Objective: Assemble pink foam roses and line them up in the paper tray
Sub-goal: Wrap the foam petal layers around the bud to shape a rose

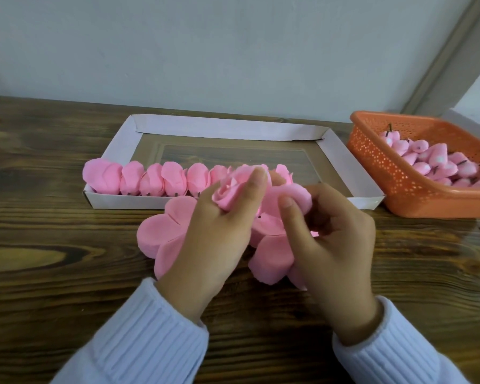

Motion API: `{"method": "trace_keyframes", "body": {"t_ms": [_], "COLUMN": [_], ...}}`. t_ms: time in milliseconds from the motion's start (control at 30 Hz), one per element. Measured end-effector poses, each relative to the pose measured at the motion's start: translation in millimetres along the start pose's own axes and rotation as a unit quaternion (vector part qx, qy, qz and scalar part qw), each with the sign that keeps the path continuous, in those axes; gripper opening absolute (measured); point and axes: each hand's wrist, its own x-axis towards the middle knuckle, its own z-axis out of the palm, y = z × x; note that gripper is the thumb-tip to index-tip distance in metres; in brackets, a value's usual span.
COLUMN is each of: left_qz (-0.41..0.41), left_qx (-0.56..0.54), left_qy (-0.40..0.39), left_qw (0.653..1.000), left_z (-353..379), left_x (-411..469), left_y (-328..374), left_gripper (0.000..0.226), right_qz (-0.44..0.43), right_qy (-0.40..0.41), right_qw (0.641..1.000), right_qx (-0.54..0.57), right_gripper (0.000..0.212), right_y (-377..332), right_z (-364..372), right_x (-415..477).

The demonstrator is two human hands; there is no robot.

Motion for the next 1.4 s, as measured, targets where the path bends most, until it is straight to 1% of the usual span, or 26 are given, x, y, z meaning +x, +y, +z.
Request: {"method": "trace_keyframes", "body": {"t_ms": [67, 100, 167, 300, 400, 500, 567, 600, 667, 767, 867, 900, 967, 1000, 1033, 1100, 1167, 1200, 1267, 1300, 1333, 1400], "left_qz": [0.020, 0.025, 0.030, 0.066, 0.061, 0.052, 0.041, 0.040, 0.053, 0.058, 0.044, 0.037, 0.009, -0.007, -0.015, -0.036, -0.037, -0.029, -0.001, 0.017, 0.030, 0.049], "left_qx": [0.007, 0.005, 0.013, 0.014, 0.026, 0.042, 0.033, 0.022, 0.005, -0.012, -0.001, -0.011, -0.052, -0.073, -0.089, -0.103, -0.102, -0.102, -0.087, -0.080, -0.080, -0.092], "left_qy": [0.001, 0.000, -0.010, -0.062, -0.073, -0.056, -0.052, -0.054, -0.068, -0.087, -0.094, -0.108, -0.142, -0.157, -0.163, -0.149, -0.113, -0.096, -0.064, -0.053, -0.047, -0.043], "left_qw": [1.000, 1.000, 0.999, 0.996, 0.995, 0.996, 0.997, 0.998, 0.996, 0.994, 0.995, 0.993, 0.988, 0.985, 0.982, 0.983, 0.988, 0.990, 0.994, 0.995, 0.995, 0.994], "left_z": [0.3, 0.2, 0.5, 1.6, 1.6, 0.8, 0.9, 0.9, 1.6, 2.4, 0.5, -0.2, -0.5, -0.7, -0.5, 0.6, 1.1, 0.8, -0.5, -0.8, -0.8, -0.2], "left_x": [-1.0, -0.9, -0.6, -0.7, -0.7, -0.2, -0.2, -0.7, -1.6, -2.0, -1.0, -0.6, -0.1, -0.6, -0.5, -0.2, -0.3, -0.3, 0.0, -0.3, -0.5, -1.8], "left_y": [-0.3, -1.1, -2.2, -1.4, -2.7, -2.9, -3.2, -2.6, -2.9, -2.1, -2.8, -3.3, -4.5, -4.7, -4.8, -5.1, -7.1, -7.6, -7.6, -6.3, -4.3, -0.9], "left_gripper": [0.028, 0.028, 0.037, 0.039, 0.038, 0.026, 0.019, 0.018, 0.026, 0.025, 0.026, 0.031, 0.058, 0.067, 0.067, 0.057, 0.052, 0.047, 0.030, 0.021, 0.013, 0.012], "right_qz": [-0.002, 0.000, 0.004, 0.004, -0.019, -0.031, -0.025, -0.023, -0.021, -0.013, -0.003, 0.004, 0.014, 0.021, 0.035, 0.079, 0.141, 0.173, 0.227, 0.244, 0.255, 0.279], "right_qy": [0.008, 0.013, 0.022, 0.035, 0.033, 0.041, 0.050, 0.050, 0.046, 0.038, 0.027, 0.025, 0.027, 0.030, 0.035, 0.044, 0.031, 0.020, 0.007, 0.001, -0.015, -0.084], "right_qw": [1.000, 1.000, 1.000, 0.999, 0.999, 0.997, 0.996, 0.995, 0.996, 0.996, 0.995, 0.993, 0.989, 0.987, 0.984, 0.977, 0.963, 0.952, 0.927, 0.921, 0.920, 0.915], "right_qx": [0.000, 0.002, 0.009, 0.031, 0.036, 0.055, 0.075, 0.081, 0.080, 0.073, 0.097, 0.113, 0.143, 0.157, 0.171, 0.195, 0.228, 0.253, 0.298, 0.303, 0.297, 0.280], "right_gripper": [0.014, 0.013, 0.013, 0.010, 0.011, 0.002, 0.005, 0.007, 0.008, 0.007, 0.007, 0.006, 0.006, 0.005, 0.004, 0.005, 0.012, 0.015, 0.022, 0.024, 0.023, 0.021], "right_y": [-1.2, -1.6, -2.3, -4.0, -6.3, -7.3, -7.1, -6.9, -6.1, -5.1, -5.7, -6.2, -7.2, -7.1, -6.3, -4.0, -1.8, -0.7, -0.1, 0.4, 0.3, -1.0], "right_z": [-0.2, -0.4, -0.5, -0.1, -0.6, -1.2, -1.7, -1.8, -1.8, -1.6, -1.8, -2.1, -3.1, -3.5, -3.3, -2.7, -1.3, -0.5, -0.1, -0.3, -0.4, -0.3], "right_x": [-0.3, -0.3, -0.4, -0.3, 0.1, 0.0, -0.5, -0.7, -1.1, 0.0, 1.1, 1.4, 1.4, 1.6, 2.0, 3.5, 5.3, 6.1, 7.4, 7.8, 8.1, 7.4]}}
